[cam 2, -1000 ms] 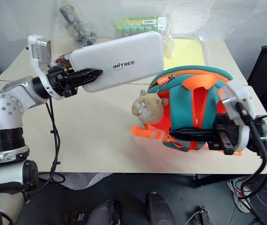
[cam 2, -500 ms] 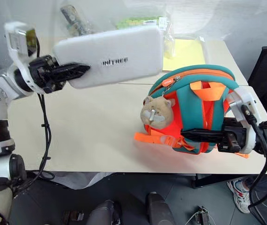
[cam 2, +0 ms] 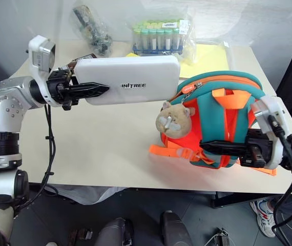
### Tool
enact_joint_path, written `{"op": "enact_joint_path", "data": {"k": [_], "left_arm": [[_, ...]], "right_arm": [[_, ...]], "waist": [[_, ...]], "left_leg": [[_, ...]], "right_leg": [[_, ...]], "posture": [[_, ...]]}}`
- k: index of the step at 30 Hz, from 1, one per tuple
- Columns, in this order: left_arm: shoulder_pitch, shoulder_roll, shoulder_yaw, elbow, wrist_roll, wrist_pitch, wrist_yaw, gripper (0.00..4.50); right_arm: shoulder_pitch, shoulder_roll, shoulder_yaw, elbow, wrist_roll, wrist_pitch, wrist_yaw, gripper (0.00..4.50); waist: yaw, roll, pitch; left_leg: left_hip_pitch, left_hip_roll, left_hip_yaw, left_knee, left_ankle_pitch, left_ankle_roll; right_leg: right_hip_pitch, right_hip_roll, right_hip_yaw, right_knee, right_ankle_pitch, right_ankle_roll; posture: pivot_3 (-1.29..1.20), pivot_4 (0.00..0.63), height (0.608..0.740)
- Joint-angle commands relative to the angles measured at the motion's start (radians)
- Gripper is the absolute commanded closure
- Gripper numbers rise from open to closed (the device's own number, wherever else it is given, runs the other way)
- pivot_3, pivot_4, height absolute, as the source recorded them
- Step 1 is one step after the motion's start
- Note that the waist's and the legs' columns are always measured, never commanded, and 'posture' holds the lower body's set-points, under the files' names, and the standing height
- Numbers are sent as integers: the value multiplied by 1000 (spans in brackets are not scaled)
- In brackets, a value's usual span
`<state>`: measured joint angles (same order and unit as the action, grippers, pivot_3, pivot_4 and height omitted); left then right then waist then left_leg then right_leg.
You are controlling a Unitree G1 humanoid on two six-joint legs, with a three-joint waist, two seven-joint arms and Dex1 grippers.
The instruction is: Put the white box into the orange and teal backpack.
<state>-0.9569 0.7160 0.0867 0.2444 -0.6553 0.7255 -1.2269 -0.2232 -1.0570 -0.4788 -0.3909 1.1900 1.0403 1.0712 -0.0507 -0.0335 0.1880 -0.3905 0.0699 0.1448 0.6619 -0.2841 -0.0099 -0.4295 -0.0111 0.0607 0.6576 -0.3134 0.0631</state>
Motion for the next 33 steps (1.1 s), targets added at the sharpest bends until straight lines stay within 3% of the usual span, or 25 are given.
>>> {"op": "enact_joint_path", "data": {"k": [1, 9, 19, 25, 33], "left_arm": [[-36, 10, -32, -31, 13, -26, -74, 3254], [-52, 9, -89, -26, 24, -18, -183, 3254], [-104, -45, -253, 45, 260, -295, -241, 3254], [-130, -213, -248, 64, 285, -310, -103, 3254], [-158, -487, -354, 119, 416, -339, 95, 3254]], "right_arm": [[-19, -27, -41, 1, 22, -2, -11, 4455], [-52, -22, -7, 35, -26, -16, -24, 4455], [-93, -12, 29, 24, -36, -18, -29, 4455], [-101, -2, 35, -13, -20, -17, -37, 4455], [-124, 31, 61, -51, -5, -27, -83, 4455]], "waist": [[0, 0, 0], [-3, 0, 0], [-1, 0, 0], [2, 0, 0], [14, 0, 0]], "left_leg": [[0, 0, 0, 0, 0, 0], [0, 0, 0, 1, 0, 0], [0, 0, 0, 1, 0, 0], [-1, 0, 0, 1, -1, 1], [-1, 0, 0, 1, -1, 1]], "right_leg": [[0, 0, 0, 0, 0, 0], [0, 0, 0, 0, 0, 0], [0, 0, 0, 0, 0, 0], [0, 0, 0, 0, 0, 0], [0, 1, 1, 0, 0, 0]], "posture": [[0, 150, 740], [0, 150, 740], [0, 150, 740], [0, 150, 740], [0, 150, 740]]}}
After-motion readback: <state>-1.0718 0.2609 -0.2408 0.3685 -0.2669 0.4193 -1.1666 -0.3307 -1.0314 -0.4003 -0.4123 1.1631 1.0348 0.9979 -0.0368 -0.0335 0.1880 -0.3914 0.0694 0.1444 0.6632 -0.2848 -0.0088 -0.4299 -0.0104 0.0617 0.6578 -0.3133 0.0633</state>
